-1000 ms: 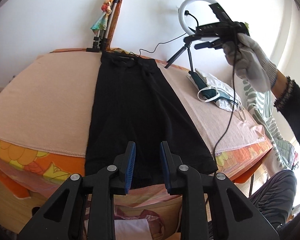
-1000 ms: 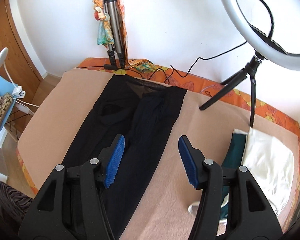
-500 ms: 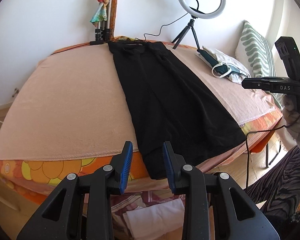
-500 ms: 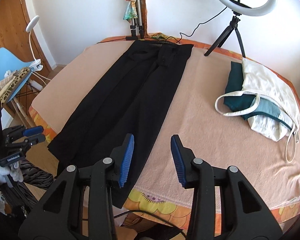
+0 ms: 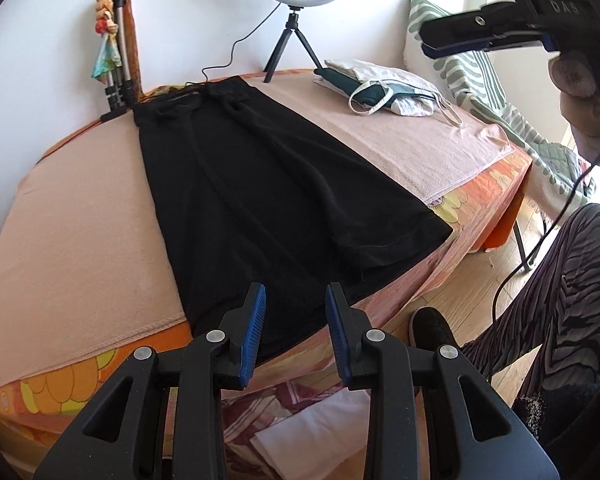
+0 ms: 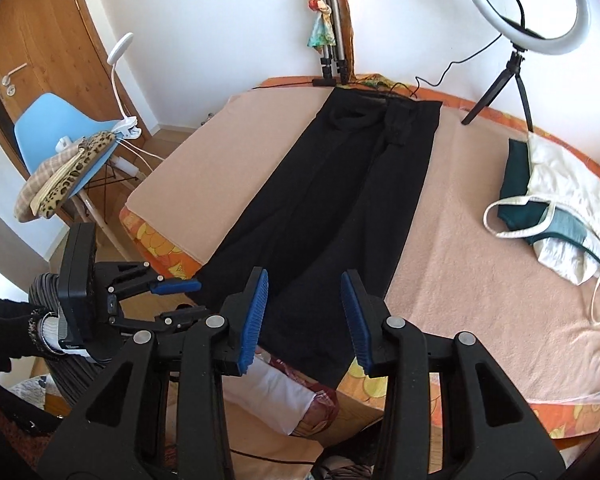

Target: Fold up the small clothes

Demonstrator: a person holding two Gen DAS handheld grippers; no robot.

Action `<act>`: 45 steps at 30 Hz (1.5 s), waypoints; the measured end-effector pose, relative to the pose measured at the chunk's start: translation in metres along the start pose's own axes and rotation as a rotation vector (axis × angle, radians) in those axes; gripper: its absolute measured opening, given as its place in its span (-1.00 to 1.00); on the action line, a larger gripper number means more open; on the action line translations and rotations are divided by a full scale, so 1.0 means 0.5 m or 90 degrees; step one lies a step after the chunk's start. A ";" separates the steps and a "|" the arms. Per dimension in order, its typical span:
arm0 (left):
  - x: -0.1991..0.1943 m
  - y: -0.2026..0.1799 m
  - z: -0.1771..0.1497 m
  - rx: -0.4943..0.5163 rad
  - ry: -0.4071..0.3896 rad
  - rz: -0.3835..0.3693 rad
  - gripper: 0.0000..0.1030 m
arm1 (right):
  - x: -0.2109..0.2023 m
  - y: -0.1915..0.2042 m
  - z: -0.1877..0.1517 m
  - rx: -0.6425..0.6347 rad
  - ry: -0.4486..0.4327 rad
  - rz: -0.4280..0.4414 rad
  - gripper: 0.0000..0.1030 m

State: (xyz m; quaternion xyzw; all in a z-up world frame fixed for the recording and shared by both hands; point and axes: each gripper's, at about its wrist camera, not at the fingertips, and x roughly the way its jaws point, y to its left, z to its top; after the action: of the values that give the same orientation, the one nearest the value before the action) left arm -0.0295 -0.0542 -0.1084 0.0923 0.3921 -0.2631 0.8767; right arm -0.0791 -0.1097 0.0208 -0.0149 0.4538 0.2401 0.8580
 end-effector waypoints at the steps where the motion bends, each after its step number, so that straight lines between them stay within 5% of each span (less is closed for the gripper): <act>1: 0.005 -0.005 0.003 0.003 -0.001 -0.003 -0.43 | 0.011 -0.008 0.013 0.008 -0.001 0.007 -0.21; 10: 0.040 -0.012 0.010 -0.001 0.005 -0.006 -0.43 | 0.236 -0.074 0.141 0.081 0.030 0.103 -0.21; 23: 0.064 -0.004 0.004 -0.006 0.012 -0.025 -0.47 | 0.524 -0.147 0.237 0.173 0.134 0.141 -0.21; 30: 0.062 0.021 0.005 -0.043 0.009 -0.046 -0.88 | 0.454 -0.098 0.215 0.096 0.165 0.137 -0.21; 36: 0.049 0.029 0.012 -0.069 -0.008 -0.061 -0.93 | 0.354 -0.048 0.231 -0.011 0.226 0.043 -0.20; 41: 0.040 0.038 0.023 -0.083 -0.030 -0.066 -0.93 | 0.289 -0.014 0.311 -0.088 0.177 -0.007 -0.20; 45: 0.031 0.029 0.015 -0.071 -0.034 -0.061 -0.93 | 0.354 -0.018 0.355 -0.082 0.163 0.015 -0.20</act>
State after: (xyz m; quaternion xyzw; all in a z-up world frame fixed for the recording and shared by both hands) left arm -0.0083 -0.0507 -0.1151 0.0172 0.3869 -0.2849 0.8768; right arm 0.1456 -0.0039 -0.0159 -0.0950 0.5435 0.2746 0.7875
